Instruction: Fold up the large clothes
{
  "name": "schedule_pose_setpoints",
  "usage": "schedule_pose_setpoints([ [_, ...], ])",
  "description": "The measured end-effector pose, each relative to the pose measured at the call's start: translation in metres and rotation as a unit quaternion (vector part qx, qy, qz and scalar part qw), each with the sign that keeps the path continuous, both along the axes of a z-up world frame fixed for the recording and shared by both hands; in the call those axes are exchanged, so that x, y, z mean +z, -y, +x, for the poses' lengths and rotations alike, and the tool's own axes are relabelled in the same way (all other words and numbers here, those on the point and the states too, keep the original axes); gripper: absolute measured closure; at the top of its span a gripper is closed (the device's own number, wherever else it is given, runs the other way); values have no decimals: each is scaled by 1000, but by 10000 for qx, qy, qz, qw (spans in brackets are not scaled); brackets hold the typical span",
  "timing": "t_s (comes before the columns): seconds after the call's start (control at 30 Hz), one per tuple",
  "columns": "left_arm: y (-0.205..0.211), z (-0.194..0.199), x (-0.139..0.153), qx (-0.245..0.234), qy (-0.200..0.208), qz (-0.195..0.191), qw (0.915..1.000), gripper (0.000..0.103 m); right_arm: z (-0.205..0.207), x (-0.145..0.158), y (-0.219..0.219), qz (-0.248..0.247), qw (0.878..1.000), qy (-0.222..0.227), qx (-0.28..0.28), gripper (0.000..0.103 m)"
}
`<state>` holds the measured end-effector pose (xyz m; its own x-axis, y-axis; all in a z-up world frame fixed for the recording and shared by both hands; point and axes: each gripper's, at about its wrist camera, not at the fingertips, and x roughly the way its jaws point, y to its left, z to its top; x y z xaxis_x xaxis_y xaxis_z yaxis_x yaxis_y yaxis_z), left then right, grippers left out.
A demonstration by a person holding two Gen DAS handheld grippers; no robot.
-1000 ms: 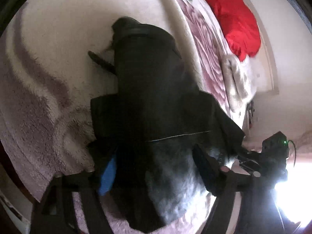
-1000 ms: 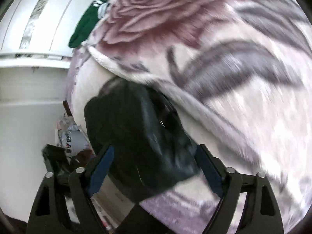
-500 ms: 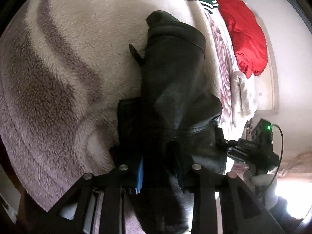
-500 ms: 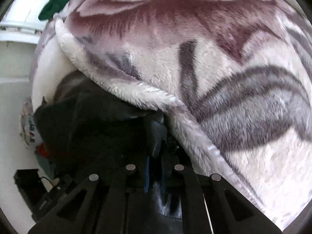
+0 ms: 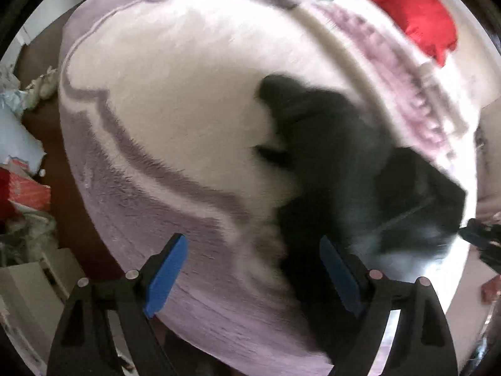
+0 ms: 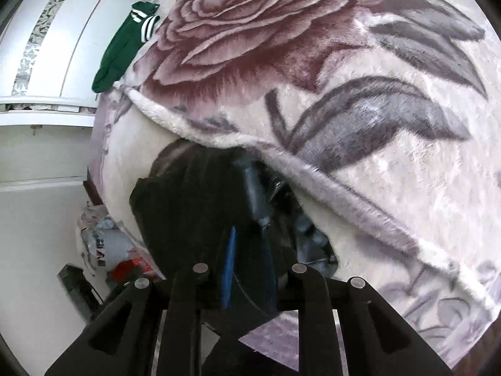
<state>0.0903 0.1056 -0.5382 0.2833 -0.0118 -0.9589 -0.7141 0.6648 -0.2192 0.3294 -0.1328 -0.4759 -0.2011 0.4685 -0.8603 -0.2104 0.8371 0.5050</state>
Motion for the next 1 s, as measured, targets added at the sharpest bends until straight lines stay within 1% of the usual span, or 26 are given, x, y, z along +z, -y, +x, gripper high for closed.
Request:
schedule_pose_setpoints([
  [0.07, -6, 1, -22, -24, -189, -145, 9997, 17, -5, -19, -13, -238, 9997, 38, 88, 84],
  [0.1, -10, 3, -35, -63, -363, -220, 9991, 17, -7, -31, -17, -440, 9989, 131, 123, 86],
  [0.17, -16, 7, -56, -121, -579, -434, 9973, 17, -5, -55, -25, -865, 9961, 151, 79, 90],
  [0.2, -18, 8, -61, -158, -555, -466, 9972, 9, -3, -61, -28, -944, 9955, 116, 30, 90],
  [0.23, -21, 9, -65, -146, -442, -561, 9973, 2, -1, -66, -32, -1038, 9945, 96, 59, 90],
  [0.27, -23, 8, -68, -97, -350, -655, 9972, 0, 1, -70, -38, -1149, 9932, 88, 157, 90],
  [0.3, -23, 7, -69, -77, -302, -666, 9973, 0, 2, -73, -43, -1250, 9919, 67, 230, 90],
  [0.4, -14, 2, -69, -17, -177, -404, 9990, 0, 8, -85, -53, -1487, 9884, -28, 312, 90],
  [0.5, -12, 3, -70, -40, -273, -415, 9988, 0, 10, -93, -66, -1771, 9833, 2, 421, 90],
  [0.53, -13, 5, -69, -64, -337, -490, 9982, 0, 10, -93, -70, -1878, 9812, 57, 434, 90],
  [0.6, -19, 11, -66, -104, -507, -795, 9955, 0, 9, -87, -72, -1960, 9799, 77, 353, 90],
  [0.67, -26, 7, -56, 36, -423, -1172, 9922, 1, 7, -71, -67, -1897, 9816, 40, 200, 90],
  [0.7, -28, 4, -52, 69, -361, -1307, 9907, 1, 6, -63, -60, -1776, 9841, -2, 87, 89],
  [0.73, -30, 2, -49, 71, -276, -1463, 9888, 1, 5, -55, -51, -1563, 9876, -61, -99, 83],
  [0.77, -30, 1, -47, 37, -246, -1577, 9872, 1, 0, -42, -34, -1105, 9926, -142, -489, 64],
  [0.8, -29, 0, -46, 9, -300, -1595, 9867, 1, -5, -34, -20, -733, 9938, -198, -814, 52],
  [0.83, -28, 0, -44, 20, -344, -1624, 9861, 1, -14, -26, -2, -347, 9917, -287, -1205, 30],
  [0.87, -28, -3, -41, 66, -360, -1680, 9851, 1, -26, -23, 16, -115, 9867, -383, -1575, 17],
  [0.9, -28, -7, -37, 130, -275, -1784, 9835, 1, -38, -22, 29, 8, 9814, -471, -1860, 16],
  [0.97, -28, -11, -28, 203, -207, -1877, 9818, 1, -73, -30, 62, 287, 9635, -768, -2550, 16],
  [1.0, -27, -15, -27, 175, -207, -1908, 9813, 1, -89, -34, 70, 348, 9551, -900, -2801, 16],
])
